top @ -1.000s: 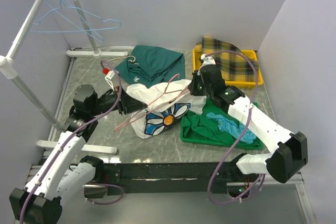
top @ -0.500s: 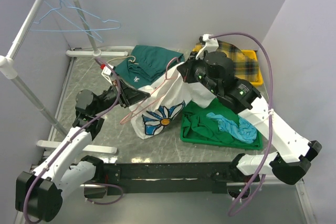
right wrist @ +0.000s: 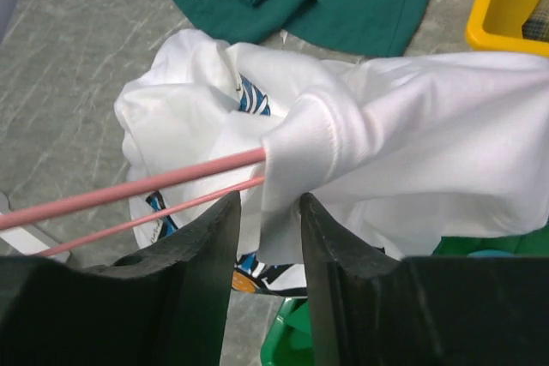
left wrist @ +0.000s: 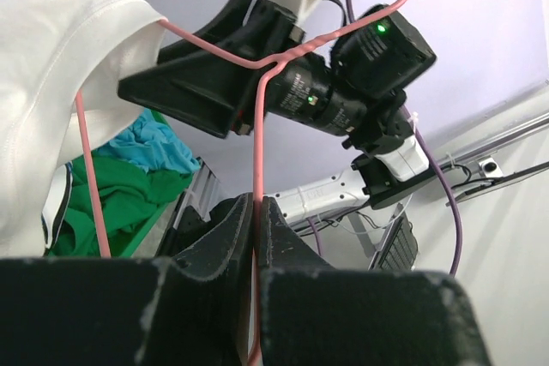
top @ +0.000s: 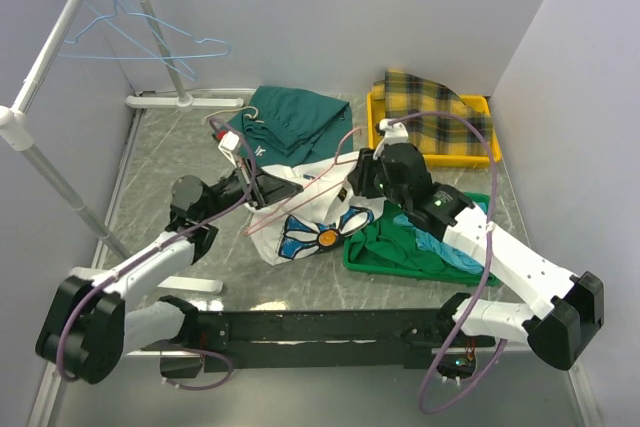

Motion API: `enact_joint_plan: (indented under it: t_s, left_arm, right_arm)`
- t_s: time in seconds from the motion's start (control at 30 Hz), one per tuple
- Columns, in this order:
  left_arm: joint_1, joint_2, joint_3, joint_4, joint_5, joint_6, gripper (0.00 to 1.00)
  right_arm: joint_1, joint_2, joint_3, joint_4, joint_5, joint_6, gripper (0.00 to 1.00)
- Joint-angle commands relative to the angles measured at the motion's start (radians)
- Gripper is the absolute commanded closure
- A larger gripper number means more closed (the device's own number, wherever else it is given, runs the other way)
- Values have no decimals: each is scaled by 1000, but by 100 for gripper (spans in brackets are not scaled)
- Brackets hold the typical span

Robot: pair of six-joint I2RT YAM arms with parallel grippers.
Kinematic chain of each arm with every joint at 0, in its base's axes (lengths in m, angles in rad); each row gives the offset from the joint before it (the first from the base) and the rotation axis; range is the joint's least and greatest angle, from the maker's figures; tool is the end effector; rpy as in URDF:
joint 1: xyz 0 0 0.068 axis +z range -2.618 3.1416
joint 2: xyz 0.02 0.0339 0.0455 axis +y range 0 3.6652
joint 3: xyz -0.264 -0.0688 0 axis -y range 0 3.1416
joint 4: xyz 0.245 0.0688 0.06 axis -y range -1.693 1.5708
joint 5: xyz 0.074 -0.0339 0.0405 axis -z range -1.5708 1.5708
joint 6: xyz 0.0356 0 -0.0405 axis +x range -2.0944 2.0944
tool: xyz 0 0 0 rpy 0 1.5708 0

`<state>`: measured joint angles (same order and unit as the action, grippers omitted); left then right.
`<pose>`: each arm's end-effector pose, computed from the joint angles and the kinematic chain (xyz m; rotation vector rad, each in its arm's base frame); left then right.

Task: Place the t-shirt on the hanger

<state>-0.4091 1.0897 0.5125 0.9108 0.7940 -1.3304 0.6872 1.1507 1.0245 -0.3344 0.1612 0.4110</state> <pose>0.2004 -0.1145 0.2965 0.1172 1.6325 -1.8954 0.2051 0.1610 0.3347 -0.1817 2.0578 0.5256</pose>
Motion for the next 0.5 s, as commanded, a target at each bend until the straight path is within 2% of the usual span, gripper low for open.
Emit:
enact_joint_plan:
  t_s: [0.0,0.2,0.47]
  left_arm:
    - [-31,68,-6,224,-36,-19,99]
    - [-48,165,0,300,-48,-46,99]
    - [-91,240,81,189,-61,11,99]
  right_arm:
    - [-3,-81,-47,129,-25,-11,52]
    - [-2,-190,-145,152,0,-18,36]
    - [-2,-387,-247,291,-45,-70,20]
